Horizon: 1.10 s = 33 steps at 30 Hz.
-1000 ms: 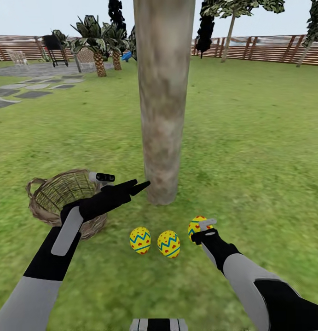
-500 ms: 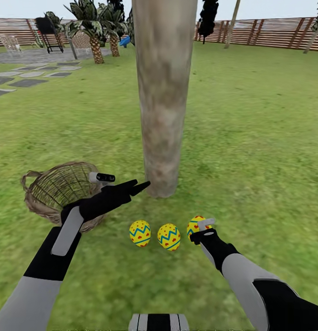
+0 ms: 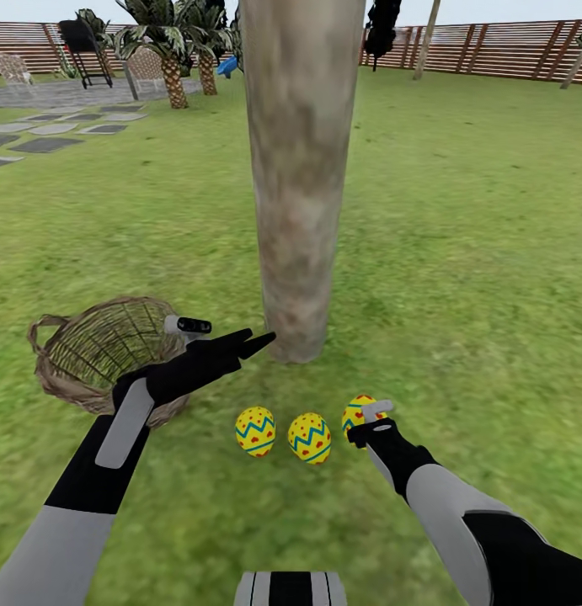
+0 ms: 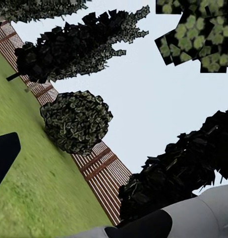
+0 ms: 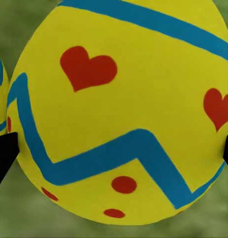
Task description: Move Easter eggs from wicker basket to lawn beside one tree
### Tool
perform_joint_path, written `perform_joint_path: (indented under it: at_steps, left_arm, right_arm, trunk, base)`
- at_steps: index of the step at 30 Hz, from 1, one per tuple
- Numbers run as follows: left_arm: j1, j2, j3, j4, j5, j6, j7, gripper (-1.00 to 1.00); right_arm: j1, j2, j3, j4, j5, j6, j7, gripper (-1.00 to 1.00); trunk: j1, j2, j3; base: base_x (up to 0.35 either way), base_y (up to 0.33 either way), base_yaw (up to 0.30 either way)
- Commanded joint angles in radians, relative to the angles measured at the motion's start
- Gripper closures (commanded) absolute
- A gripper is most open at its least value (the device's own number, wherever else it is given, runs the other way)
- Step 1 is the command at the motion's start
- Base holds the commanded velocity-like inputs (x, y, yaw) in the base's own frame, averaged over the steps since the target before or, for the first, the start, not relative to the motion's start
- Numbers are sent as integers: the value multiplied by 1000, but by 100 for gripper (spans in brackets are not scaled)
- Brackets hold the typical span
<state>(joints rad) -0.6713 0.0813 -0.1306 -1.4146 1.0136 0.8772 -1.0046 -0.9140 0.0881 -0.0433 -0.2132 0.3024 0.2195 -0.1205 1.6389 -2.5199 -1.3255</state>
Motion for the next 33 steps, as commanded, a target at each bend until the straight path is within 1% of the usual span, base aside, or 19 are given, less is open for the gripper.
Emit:
perform_joint_path:
  at_steps: [1, 4, 33]
  left_arm:
    - [-1, 1, -1, 0, 6, 4, 0, -100]
    - [0, 0, -1, 1, 6, 2, -1, -100]
    - [1, 0, -2, 2, 7, 3, -1, -100]
  right_arm:
    - [0, 0, -4, -2, 9, 6, -2, 100]
    - [0, -1, -4, -2, 7, 6, -2, 100]
    - [1, -1, -4, -2, 11, 6, -2, 100]
  trunk:
    - [0, 0, -1]
    - [0, 0, -1]
    - [13, -7, -113]
  base:
    - [22, 0, 0]
    - [6, 0, 0]
    - [0, 0, 0]
